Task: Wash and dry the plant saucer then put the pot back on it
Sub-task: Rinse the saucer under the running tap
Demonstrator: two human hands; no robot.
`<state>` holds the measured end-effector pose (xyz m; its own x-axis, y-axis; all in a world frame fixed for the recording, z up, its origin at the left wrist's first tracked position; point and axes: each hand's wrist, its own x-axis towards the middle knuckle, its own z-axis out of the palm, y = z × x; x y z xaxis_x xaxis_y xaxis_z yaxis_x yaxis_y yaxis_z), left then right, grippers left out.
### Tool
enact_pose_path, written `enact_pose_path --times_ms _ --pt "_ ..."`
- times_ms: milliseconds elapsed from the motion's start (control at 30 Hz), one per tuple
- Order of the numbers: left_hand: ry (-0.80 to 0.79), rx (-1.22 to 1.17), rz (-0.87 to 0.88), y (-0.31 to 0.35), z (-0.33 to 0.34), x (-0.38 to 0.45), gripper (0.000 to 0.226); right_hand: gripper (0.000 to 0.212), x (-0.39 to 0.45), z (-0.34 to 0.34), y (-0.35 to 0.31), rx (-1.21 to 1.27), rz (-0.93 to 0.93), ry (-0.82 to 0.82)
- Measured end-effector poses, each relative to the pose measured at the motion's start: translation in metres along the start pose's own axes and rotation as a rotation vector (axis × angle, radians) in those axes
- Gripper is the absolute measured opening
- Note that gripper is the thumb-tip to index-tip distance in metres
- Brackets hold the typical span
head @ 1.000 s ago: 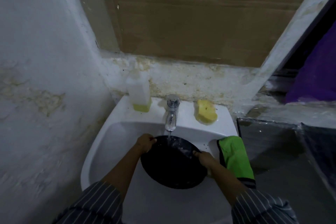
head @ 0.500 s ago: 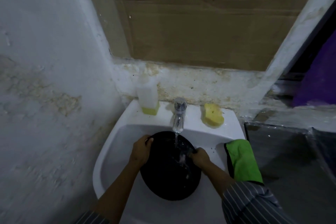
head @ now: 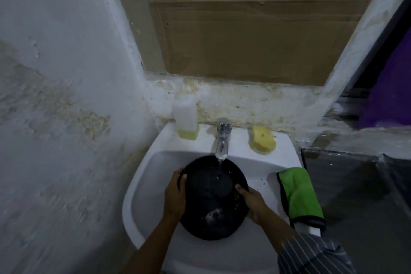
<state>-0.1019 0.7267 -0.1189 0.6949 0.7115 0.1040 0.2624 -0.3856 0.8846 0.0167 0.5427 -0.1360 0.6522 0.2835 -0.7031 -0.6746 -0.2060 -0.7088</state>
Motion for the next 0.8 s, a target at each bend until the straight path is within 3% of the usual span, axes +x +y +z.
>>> enact_pose_path --times_ms 133,367,433,600,800 --pt "-0.006 0.048 -0.114 -0.010 0.012 -0.004 0.026 0.017 -0.006 -0.009 -0.004 0.021 -0.103 0.007" --pt "-0.308 0.230 -0.279 -0.012 0.037 -0.005 0.043 0.032 -0.017 -0.022 -0.012 -0.278 -0.187 0.178" --pt "-0.359 0.242 -0.262 -0.005 0.049 -0.006 0.037 0.027 -0.021 -0.024 -0.016 -0.397 -0.205 0.206" --pt "-0.470 0.203 -0.252 0.019 0.074 -0.001 0.032 0.029 -0.030 -0.022 -0.031 -0.621 -0.257 0.184" --pt "-0.439 0.218 -0.242 0.027 0.076 0.013 0.030 0.022 -0.032 -0.015 -0.044 -0.874 -0.226 0.088"
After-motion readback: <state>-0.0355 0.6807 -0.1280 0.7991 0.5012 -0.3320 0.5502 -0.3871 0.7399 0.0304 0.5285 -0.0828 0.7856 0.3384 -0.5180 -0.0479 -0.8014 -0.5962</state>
